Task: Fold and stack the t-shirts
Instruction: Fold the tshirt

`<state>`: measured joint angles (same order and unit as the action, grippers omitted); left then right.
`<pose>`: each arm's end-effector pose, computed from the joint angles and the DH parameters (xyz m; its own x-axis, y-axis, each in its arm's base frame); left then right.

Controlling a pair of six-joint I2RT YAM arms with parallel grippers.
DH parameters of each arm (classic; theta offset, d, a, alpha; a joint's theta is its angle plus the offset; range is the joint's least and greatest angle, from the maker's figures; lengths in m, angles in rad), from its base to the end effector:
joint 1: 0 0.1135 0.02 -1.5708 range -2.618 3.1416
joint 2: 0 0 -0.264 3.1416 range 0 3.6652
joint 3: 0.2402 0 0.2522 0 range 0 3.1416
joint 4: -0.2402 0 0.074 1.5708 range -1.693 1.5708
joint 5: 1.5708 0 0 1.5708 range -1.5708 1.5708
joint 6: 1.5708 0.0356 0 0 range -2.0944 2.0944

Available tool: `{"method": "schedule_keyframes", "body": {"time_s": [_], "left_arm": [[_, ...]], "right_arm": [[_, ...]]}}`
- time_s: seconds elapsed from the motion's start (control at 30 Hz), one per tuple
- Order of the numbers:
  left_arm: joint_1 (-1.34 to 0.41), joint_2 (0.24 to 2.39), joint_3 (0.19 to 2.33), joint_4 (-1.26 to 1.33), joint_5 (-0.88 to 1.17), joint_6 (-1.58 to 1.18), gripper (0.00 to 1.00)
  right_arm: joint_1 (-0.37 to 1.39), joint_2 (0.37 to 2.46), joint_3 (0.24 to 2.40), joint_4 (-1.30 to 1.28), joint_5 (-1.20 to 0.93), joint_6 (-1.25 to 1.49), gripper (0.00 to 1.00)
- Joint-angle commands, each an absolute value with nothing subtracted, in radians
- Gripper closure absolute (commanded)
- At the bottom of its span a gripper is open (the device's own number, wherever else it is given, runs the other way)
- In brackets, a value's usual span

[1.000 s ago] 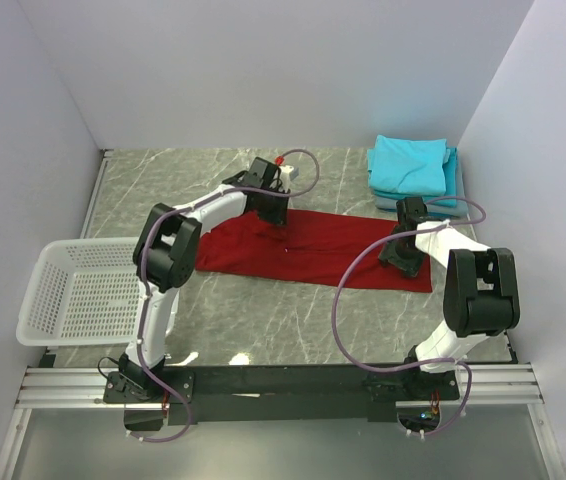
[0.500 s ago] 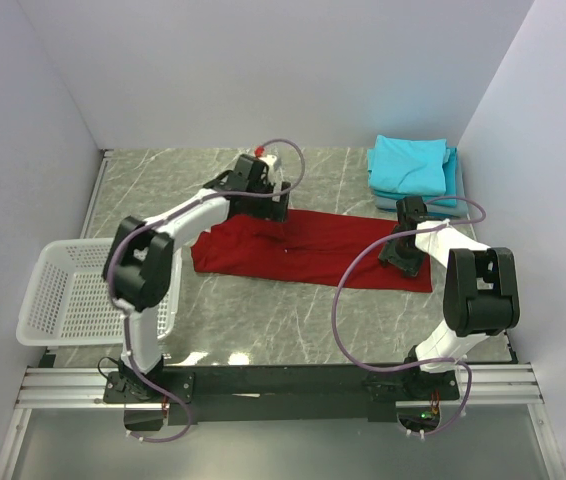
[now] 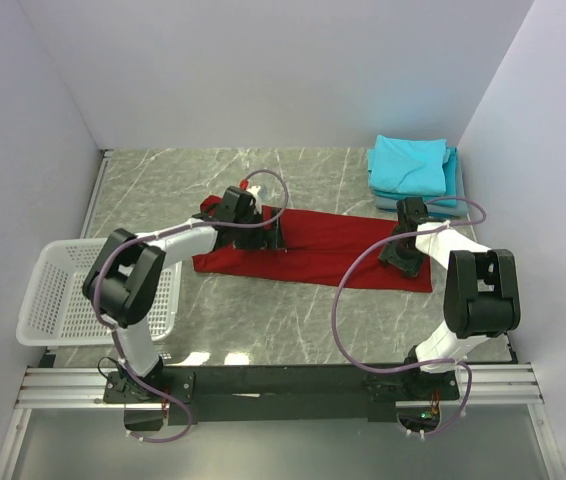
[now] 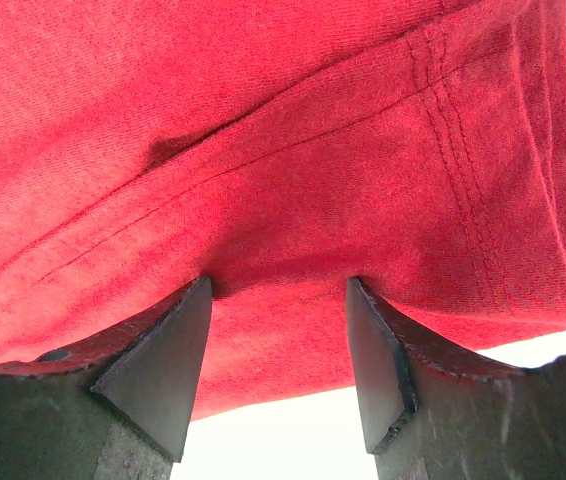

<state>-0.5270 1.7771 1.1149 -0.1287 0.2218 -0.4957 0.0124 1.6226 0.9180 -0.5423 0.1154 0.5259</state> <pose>0.3250 -0.1982 0.1913 -0.8375 -0.0495 -0.5442 0.2569 0.8433 -0.4721 0.2940 -0.0005 0.1605 -0.8076 0.4887 -0.3301 0.4969 0.8653 0.0654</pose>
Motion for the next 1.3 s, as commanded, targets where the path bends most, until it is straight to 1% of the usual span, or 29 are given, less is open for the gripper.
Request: {"method": "schedule_keyframes", "body": {"time_s": [0.0,0.13,0.23,0.6,0.77,0.93,1.0,1.07,1.27], "left_arm": [[-0.528,1.798,1.112,0.033,0.314,-0.561,0.01],[-0.528,1.859,1.130,0.115,0.267,-0.586,0.01],[-0.528,1.891,1.169,0.123,0.224,-0.589,0.01],[-0.528,2.020,1.357,0.034,0.092,-0.512,0.01],[-0.528,2.072,1.434,0.025,0.147,-0.448,0.01],[-0.532,2.149,1.523,0.003,0.283,-0.384,0.01],[-0.540,2.163,1.545,-0.041,0.266,-0.376,0.01],[-0.541,2.158,1.548,-0.063,0.236,-0.368,0.01],[-0.540,2.024,1.460,-0.008,0.138,-0.399,0.01]], "right_arm": [[0.006,1.595,0.900,-0.517,0.124,0.518,0.37],[0.005,1.594,0.897,-0.520,0.130,0.520,0.37],[0.006,1.594,0.899,-0.525,0.133,0.518,0.37],[0.006,1.605,0.908,-0.528,0.143,0.518,0.37],[0.006,1.611,0.911,-0.535,0.153,0.520,0.37],[0.006,1.603,0.917,-0.540,0.164,0.520,0.37],[0.006,1.594,0.919,-0.546,0.167,0.522,0.37],[0.006,1.579,0.919,-0.548,0.170,0.523,0.37],[0.005,1.517,0.946,-0.564,0.170,0.523,0.37]]}}
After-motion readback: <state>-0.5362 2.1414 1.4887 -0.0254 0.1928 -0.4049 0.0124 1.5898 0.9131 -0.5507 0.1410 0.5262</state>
